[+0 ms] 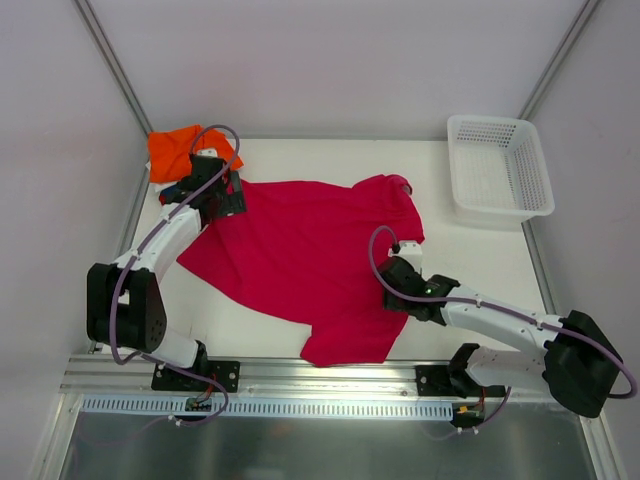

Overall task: Fold and stack the t-shirts
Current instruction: Fold the tshirt

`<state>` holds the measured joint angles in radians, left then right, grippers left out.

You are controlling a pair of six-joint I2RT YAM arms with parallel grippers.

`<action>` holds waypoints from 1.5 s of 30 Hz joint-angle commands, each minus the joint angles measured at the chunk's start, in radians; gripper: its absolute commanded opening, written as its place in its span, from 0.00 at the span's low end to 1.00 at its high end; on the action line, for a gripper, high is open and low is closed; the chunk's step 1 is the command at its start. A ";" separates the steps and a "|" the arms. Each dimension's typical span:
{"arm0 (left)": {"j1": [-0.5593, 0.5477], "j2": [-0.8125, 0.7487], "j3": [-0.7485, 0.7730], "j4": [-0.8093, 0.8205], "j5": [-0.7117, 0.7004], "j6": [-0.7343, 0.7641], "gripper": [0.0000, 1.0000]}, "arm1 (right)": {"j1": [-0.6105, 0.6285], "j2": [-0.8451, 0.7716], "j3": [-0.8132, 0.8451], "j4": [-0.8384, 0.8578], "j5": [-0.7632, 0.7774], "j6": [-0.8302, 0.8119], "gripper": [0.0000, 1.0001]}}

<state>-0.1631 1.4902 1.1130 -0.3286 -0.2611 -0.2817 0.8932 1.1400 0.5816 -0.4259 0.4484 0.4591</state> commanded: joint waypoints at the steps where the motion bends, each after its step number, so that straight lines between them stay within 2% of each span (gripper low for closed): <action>1: -0.016 -0.074 -0.030 0.003 0.025 -0.020 0.99 | -0.026 0.006 0.032 -0.053 0.042 -0.019 0.45; 7: -0.029 -0.159 -0.107 0.002 0.028 -0.051 0.99 | -0.028 0.036 0.063 -0.036 0.029 -0.043 0.45; 11: -0.035 -0.217 -0.188 -0.001 -0.024 -0.091 0.99 | -0.027 0.047 0.064 -0.014 0.009 -0.056 0.45; 23: -0.059 -0.196 -0.338 -0.040 -0.084 -0.195 0.99 | -0.040 0.066 0.069 0.052 -0.010 -0.086 0.45; 36: -0.021 -0.162 -0.413 0.114 0.111 -0.234 0.99 | -0.128 0.061 0.040 0.164 -0.109 -0.145 0.45; 45: -0.019 -0.169 -0.375 0.118 0.140 -0.220 0.99 | -0.119 0.286 0.070 0.269 -0.221 -0.149 0.44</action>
<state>-0.1944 1.3300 0.7044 -0.2333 -0.1547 -0.4904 0.7689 1.3640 0.6201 -0.2073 0.2886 0.3183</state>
